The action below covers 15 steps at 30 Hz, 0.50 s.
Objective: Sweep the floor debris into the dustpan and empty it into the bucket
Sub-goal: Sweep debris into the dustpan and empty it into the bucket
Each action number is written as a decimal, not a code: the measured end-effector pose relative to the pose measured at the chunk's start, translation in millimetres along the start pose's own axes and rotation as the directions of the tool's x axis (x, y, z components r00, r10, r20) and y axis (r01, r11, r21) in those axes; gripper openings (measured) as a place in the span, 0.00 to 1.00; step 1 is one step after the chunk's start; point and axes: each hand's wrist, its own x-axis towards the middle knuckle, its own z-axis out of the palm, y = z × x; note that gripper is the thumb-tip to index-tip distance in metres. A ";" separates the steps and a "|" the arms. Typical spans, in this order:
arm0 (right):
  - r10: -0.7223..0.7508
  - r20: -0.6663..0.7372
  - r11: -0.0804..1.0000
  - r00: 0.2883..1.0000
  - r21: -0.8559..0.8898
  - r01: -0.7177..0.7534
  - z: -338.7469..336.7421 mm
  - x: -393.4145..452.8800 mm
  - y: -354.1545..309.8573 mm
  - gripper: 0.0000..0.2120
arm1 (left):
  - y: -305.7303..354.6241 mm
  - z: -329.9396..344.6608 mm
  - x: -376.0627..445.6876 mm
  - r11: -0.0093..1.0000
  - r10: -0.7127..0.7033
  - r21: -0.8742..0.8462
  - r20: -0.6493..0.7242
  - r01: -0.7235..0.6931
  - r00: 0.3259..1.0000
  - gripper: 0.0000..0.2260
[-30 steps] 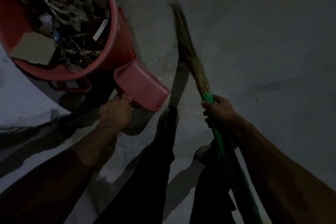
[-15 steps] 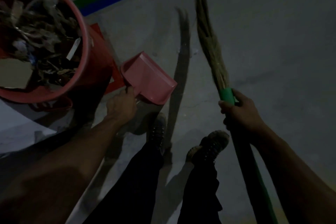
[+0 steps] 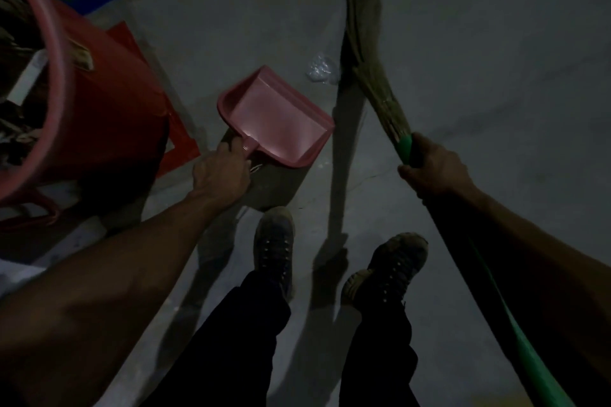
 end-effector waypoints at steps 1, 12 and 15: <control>-0.015 0.010 0.999 1.000 -0.034 0.015 8.0 -1.6 1.9 0.24 | 0.7 1.8 2.6 1.000 0.000 0.004 0.000 0.000 1.000 0.17; -0.107 0.202 0.992 0.973 -0.051 0.120 65.1 -66.2 22.8 0.35 | 14.2 10.3 18.2 0.999 -0.045 0.011 0.011 0.045 0.999 0.16; -0.120 0.160 0.992 0.980 -0.029 0.126 59.2 -82.8 27.2 0.36 | 14.3 9.2 10.5 1.000 -0.010 -0.002 -0.035 0.010 0.999 0.16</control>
